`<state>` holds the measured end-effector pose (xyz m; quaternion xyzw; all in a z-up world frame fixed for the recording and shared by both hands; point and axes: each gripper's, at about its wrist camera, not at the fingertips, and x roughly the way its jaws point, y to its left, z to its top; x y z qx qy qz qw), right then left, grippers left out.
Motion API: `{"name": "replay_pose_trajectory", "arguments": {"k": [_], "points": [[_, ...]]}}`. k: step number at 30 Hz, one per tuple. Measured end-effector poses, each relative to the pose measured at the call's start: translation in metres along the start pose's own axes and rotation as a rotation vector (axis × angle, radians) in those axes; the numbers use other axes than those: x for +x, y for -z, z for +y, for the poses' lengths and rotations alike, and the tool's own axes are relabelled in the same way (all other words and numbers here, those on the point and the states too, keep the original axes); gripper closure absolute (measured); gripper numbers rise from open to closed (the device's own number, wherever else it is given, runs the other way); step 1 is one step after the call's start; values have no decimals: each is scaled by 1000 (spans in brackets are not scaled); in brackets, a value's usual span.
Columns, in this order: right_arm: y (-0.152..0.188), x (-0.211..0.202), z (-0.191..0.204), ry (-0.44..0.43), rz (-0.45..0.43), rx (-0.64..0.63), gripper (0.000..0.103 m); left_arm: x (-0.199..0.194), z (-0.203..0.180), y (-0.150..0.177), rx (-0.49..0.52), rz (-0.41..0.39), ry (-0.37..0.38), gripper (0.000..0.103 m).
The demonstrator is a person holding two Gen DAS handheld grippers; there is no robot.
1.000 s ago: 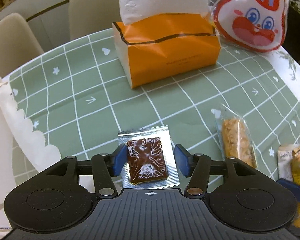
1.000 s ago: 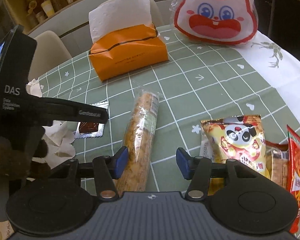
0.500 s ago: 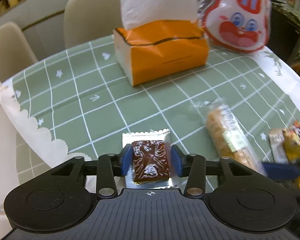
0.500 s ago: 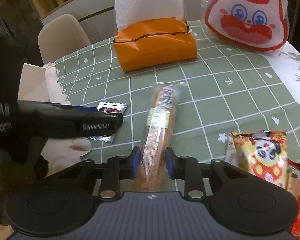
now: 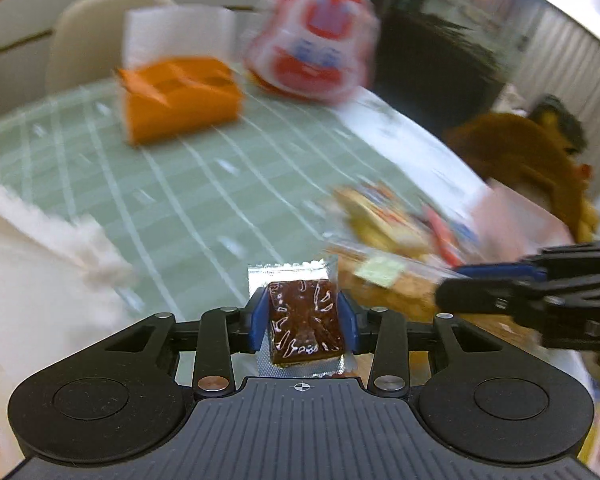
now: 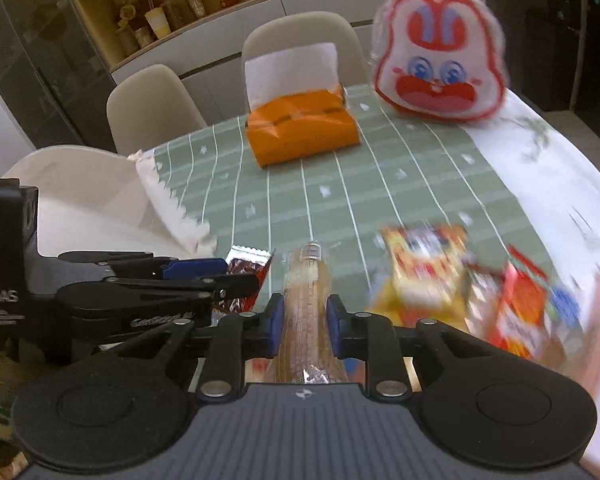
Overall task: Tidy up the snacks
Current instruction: 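Carry the chocolate wafer and biscuit roll in both tools over the pink box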
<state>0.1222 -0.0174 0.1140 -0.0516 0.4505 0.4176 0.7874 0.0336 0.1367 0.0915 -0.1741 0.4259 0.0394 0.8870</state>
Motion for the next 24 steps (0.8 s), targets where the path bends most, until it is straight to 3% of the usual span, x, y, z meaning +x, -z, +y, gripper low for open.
{"name": "replay_pose_trajectory", "arguments": {"k": [3, 7, 8, 9, 15, 24], "points": [[37, -18, -10, 30, 17, 17, 80, 0, -27, 34, 4, 30, 56, 60], [74, -32, -11, 114, 22, -28, 80, -3, -46, 60, -28, 46, 60, 61], [78, -34, -11, 129, 22, -41, 77, -5, -48, 65, -40, 46, 68, 88], [80, -36, -10, 149, 22, -57, 74, -8, -50, 67, -46, 53, 63, 92], [90, -31, 6, 212, 10, -187, 51, -22, -55, 76, -5, 69, 25, 91], [119, -12, 8, 230, 48, -219, 51, -21, -50, 85, 10, 106, -15, 87]]}}
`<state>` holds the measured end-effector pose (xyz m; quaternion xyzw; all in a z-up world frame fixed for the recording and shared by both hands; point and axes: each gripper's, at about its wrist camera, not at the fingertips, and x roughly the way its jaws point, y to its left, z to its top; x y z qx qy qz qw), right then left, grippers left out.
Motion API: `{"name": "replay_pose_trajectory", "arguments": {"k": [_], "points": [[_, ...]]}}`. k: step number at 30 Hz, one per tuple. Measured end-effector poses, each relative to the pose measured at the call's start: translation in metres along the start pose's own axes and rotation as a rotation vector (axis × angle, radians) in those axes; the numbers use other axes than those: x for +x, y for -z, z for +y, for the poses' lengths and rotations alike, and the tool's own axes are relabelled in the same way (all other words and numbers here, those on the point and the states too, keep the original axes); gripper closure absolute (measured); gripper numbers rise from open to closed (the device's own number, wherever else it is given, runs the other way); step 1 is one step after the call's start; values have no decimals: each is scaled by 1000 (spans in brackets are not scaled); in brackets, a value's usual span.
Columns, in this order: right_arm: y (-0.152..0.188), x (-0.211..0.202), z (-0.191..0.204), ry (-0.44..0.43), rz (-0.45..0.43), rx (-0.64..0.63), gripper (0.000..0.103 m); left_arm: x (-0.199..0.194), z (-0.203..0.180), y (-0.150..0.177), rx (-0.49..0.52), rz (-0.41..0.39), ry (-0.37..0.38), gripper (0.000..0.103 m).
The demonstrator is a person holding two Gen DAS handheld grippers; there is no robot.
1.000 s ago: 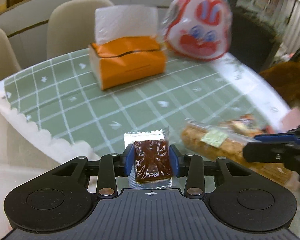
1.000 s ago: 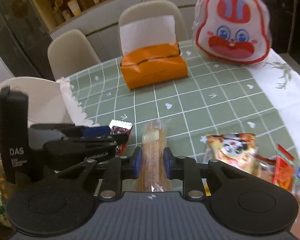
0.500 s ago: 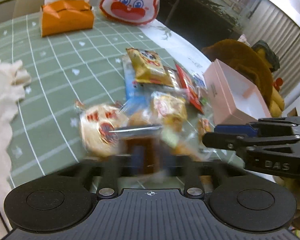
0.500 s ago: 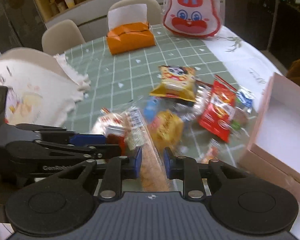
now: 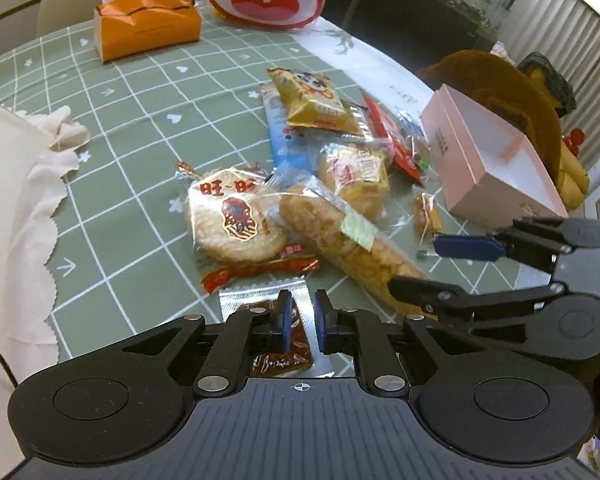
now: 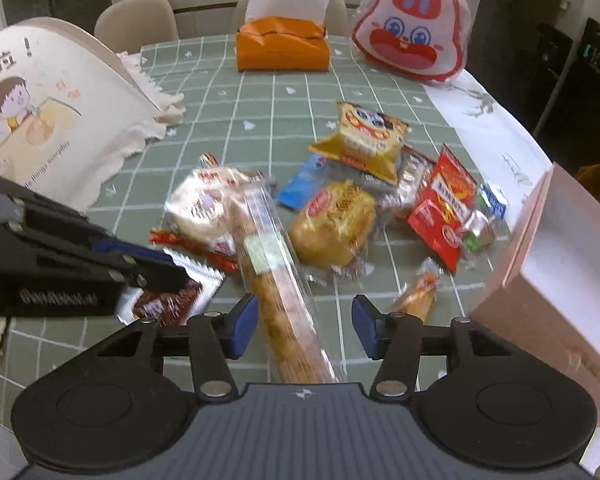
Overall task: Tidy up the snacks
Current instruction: 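Carry the chocolate wafer and biscuit roll in both tools over the pink box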
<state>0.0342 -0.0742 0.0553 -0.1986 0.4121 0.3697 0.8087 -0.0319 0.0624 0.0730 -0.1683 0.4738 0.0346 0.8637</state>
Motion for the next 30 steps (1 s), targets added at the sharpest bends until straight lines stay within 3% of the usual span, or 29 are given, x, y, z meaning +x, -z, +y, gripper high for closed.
{"name": "replay_pose_trajectory", "arguments": {"k": [5, 9, 14, 16, 18, 20, 21, 23, 26, 30], "points": [[18, -2, -14, 11, 12, 97, 51, -6, 0, 4, 2, 9, -51, 84], [37, -16, -13, 70, -29, 106, 50, -12, -6, 14, 13, -3, -105, 83], [62, -29, -21, 100, -55, 174, 50, 9, -32, 21, 111, 60, -149, 81], [71, -33, -26, 103, -54, 214, 50, 15, -42, 25, 155, 65, -172, 75], [78, -37, -29, 120, -65, 241, 50, 17, -46, 25, 165, 76, -141, 47], [85, -41, -30, 140, -86, 258, 50, 18, -44, 25, 141, 78, -83, 32], [87, -41, -30, 146, -92, 261, 49, 19, -43, 26, 140, 76, -67, 30], [89, -41, -30, 150, -94, 266, 49, 14, -40, 29, 122, 45, -88, 37], [89, -41, -29, 158, -94, 271, 50, 6, -31, 30, 80, -15, -183, 38], [90, -41, -27, 148, -98, 264, 50, 13, -22, 22, 62, 22, -213, 38]]}}
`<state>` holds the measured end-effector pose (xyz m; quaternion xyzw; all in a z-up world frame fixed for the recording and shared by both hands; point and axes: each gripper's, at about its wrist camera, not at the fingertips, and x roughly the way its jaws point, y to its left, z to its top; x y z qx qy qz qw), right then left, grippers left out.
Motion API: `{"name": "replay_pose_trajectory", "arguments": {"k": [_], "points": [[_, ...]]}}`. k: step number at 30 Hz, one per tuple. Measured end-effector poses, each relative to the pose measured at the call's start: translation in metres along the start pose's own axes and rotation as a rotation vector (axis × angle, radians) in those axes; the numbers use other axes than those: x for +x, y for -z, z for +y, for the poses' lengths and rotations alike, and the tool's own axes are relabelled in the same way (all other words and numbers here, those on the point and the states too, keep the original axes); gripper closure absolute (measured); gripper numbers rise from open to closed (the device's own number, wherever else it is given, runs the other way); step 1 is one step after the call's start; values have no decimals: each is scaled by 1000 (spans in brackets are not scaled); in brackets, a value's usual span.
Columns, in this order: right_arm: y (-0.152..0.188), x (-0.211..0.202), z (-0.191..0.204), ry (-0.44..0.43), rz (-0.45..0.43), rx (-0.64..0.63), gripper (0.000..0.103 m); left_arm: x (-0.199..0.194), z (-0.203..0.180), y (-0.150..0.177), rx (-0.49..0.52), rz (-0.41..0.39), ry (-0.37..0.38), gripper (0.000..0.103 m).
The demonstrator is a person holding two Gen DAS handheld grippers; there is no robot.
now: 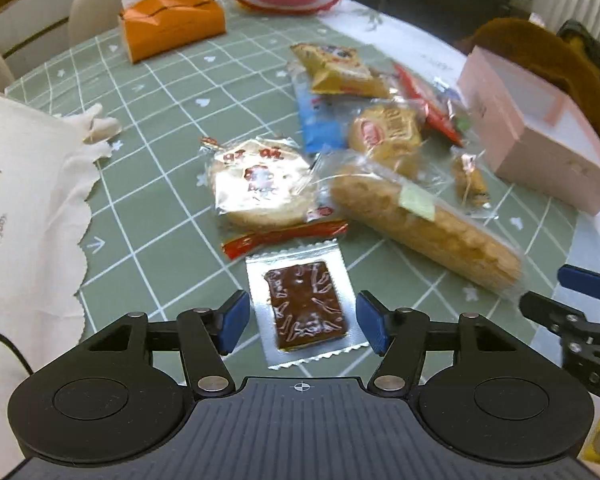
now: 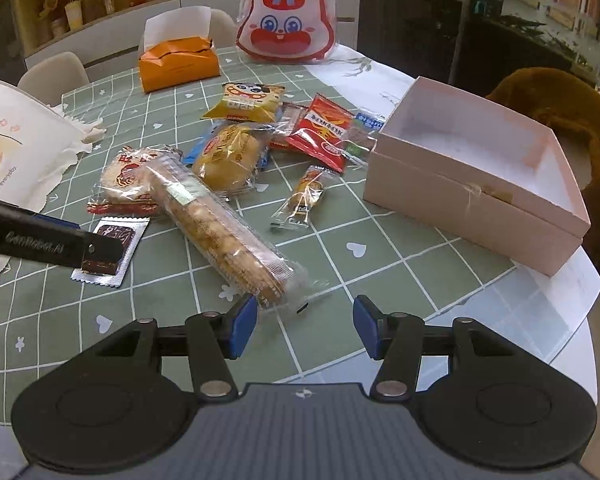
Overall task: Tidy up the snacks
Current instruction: 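Carry the chocolate wafer and biscuit roll in both tools over the pink box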
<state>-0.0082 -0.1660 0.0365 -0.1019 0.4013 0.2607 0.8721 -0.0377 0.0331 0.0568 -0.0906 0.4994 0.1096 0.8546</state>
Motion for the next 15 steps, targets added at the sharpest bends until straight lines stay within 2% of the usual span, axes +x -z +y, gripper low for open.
{"name": "replay_pose_trajectory", "arguments": {"k": [2, 5, 10, 12, 15], "points": [[0, 1, 1, 0, 7, -12, 50, 5, 0, -2, 10, 8, -8, 38], [-5, -1, 1, -11, 2, -20, 50, 12, 0, -4, 12, 1, -10, 44], [-38, 3, 16, -116, -21, -145, 49, 9, 0, 2, 63, -19, 47, 47], [-52, 12, 26, -169, -11, -191, 49, 4, -4, 7, 96, -11, 79, 48], [-73, 40, 38, -223, 37, -183, 49, -2, -11, 16, 123, 4, 104, 49]]}}
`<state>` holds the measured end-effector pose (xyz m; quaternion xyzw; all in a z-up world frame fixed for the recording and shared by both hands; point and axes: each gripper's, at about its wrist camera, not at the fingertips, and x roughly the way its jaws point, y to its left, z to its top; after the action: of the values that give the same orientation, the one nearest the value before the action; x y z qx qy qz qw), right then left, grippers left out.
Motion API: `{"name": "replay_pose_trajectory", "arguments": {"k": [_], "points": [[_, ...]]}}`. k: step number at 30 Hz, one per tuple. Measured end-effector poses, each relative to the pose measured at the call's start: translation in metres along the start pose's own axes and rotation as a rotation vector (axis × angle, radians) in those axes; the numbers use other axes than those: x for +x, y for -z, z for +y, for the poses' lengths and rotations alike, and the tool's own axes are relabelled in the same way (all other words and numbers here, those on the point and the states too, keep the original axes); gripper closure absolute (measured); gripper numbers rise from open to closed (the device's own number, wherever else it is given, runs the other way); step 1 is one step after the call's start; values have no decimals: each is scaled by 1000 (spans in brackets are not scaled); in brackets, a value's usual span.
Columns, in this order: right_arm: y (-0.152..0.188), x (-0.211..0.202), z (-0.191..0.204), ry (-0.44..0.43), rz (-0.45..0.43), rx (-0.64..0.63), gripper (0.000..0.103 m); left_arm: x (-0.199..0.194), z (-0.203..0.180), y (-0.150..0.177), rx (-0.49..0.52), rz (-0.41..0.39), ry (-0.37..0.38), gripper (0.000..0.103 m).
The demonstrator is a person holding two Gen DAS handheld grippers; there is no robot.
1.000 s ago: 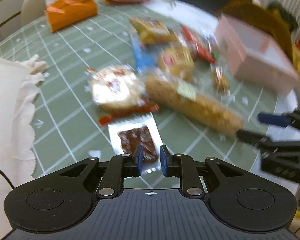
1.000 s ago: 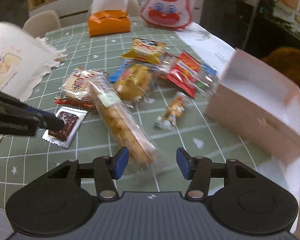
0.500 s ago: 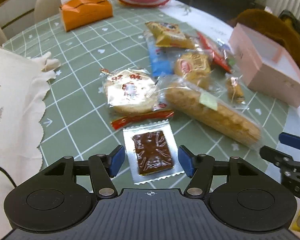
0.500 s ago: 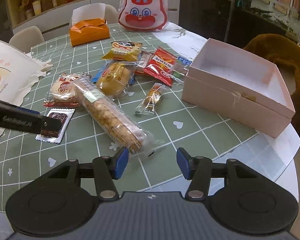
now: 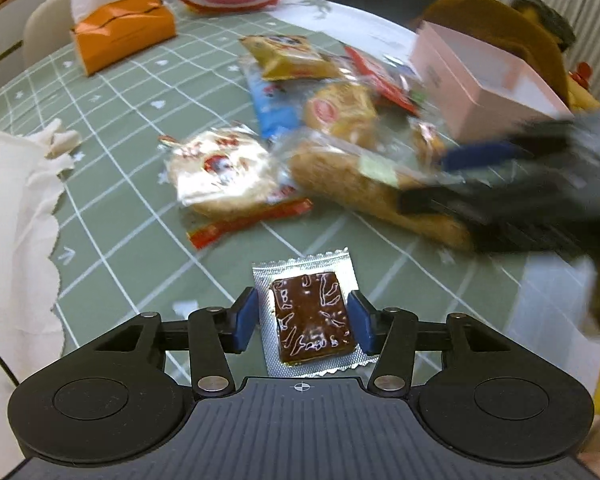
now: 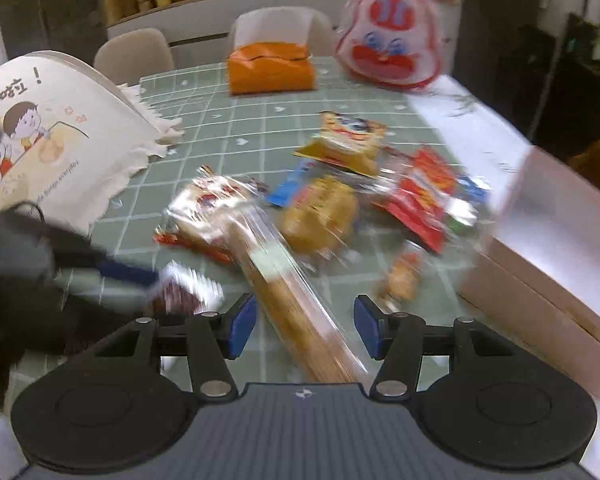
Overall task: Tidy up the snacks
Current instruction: 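Carry the chocolate wafer and biscuit roll in both tools over the pink box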
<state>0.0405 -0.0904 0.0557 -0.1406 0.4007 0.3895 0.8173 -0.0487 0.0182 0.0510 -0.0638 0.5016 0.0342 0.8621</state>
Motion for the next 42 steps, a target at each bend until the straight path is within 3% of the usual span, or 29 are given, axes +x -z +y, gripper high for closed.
{"name": "replay_pose_trajectory", "arguments": {"k": [4, 8, 11, 16, 22, 28, 32, 37, 42], "points": [[-14, 28, -2, -65, 81, 42, 57, -4, -9, 8, 8, 14, 28, 49], [3, 11, 2, -77, 111, 28, 71, -6, -23, 13, 36, 26, 65, 49], [30, -11, -12, -64, 142, 113, 72, -7, -37, 14, 63, 25, 94, 49], [84, -55, -47, 48, 134, 313, 73, -2, -61, 15, 108, 31, 142, 49], [116, -81, -55, 79, 130, 338, 72, 3, -86, 12, 149, 35, 180, 49], [111, -64, -49, 121, 109, 296, 69, 2, -102, 15, 179, 41, 189, 49], [108, -71, -47, 127, 99, 291, 75, -3, -110, 12, 188, 25, 195, 50], [100, -118, -64, 158, 14, 342, 76, -18, -128, -6, 175, -16, 288, 50], [62, -180, -86, 217, -135, 339, 76, -55, -154, -53, 231, -157, 359, 50]]}}
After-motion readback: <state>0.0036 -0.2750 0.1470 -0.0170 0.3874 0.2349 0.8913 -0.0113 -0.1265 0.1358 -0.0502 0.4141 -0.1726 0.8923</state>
